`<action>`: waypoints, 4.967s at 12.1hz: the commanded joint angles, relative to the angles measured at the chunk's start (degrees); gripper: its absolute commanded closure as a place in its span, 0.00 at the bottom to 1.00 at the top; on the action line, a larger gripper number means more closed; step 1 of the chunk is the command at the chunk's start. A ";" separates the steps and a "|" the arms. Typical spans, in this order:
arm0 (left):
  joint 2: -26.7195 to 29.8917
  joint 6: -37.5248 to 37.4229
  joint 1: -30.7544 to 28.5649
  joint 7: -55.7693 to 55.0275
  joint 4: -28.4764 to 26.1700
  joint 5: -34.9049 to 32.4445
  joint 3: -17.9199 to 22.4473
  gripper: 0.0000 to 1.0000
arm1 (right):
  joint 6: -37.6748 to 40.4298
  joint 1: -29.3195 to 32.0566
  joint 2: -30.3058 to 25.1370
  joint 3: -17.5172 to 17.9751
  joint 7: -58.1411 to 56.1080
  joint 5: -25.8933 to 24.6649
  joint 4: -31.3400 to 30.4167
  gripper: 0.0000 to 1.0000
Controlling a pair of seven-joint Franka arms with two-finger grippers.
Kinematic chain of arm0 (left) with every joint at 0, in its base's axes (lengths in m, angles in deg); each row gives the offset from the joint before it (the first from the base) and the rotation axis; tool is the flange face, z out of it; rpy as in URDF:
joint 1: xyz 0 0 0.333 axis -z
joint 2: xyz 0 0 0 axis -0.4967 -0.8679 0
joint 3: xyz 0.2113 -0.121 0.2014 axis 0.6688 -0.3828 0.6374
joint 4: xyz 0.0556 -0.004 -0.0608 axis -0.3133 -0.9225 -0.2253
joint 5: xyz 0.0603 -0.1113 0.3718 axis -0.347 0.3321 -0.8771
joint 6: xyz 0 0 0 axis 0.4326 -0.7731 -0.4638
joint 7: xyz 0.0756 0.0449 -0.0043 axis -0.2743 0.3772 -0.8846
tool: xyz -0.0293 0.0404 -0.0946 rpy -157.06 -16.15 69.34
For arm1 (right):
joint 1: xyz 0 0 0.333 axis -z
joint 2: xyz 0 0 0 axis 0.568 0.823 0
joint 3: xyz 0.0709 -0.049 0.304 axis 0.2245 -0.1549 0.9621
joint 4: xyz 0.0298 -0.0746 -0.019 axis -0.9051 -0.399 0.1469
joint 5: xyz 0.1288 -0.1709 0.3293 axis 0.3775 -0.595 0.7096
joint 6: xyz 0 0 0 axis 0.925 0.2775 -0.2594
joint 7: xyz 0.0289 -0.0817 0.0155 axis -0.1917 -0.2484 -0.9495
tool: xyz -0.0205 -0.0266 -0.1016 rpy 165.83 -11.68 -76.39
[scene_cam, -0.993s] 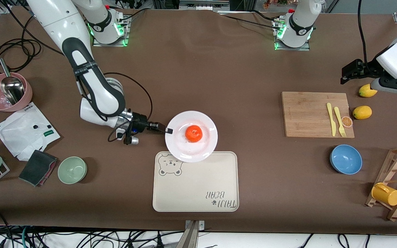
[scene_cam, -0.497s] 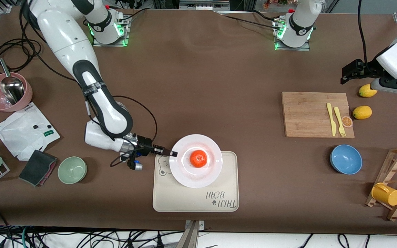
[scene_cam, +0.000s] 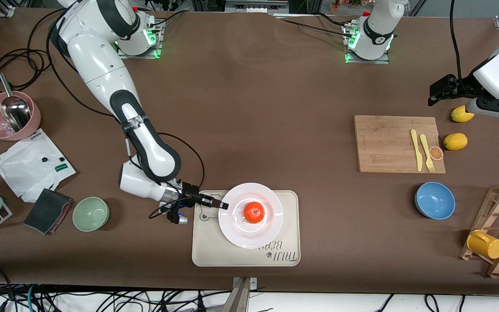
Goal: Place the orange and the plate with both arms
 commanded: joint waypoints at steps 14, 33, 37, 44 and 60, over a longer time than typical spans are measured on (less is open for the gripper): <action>-0.69 -0.89 -0.14 0.37 1.51 0.92 0.13 0.00 | 0.10 2.85 -5.54 0.09 1.06 -9.77 -5.83 0.66; -1.65 -4.74 -0.49 0.64 1.42 1.01 -0.05 0.00 | 30.84 5.14 -55.54 -14.41 1.06 -49.37 -38.73 0.00; -1.74 -7.12 0.82 0.73 1.33 1.63 -1.71 0.00 | 44.61 5.14 -59.35 -15.91 1.67 -58.61 -29.71 0.00; -4.38 -13.19 0.30 0.73 1.32 3.12 -5.06 0.00 | 54.41 5.14 -60.49 -17.31 1.85 -65.06 -22.91 0.00; -4.29 -2.38 0.21 -1.12 7.93 -0.22 -4.53 0.00 | 54.59 5.23 -59.35 -19.07 1.85 -64.00 -21.24 0.00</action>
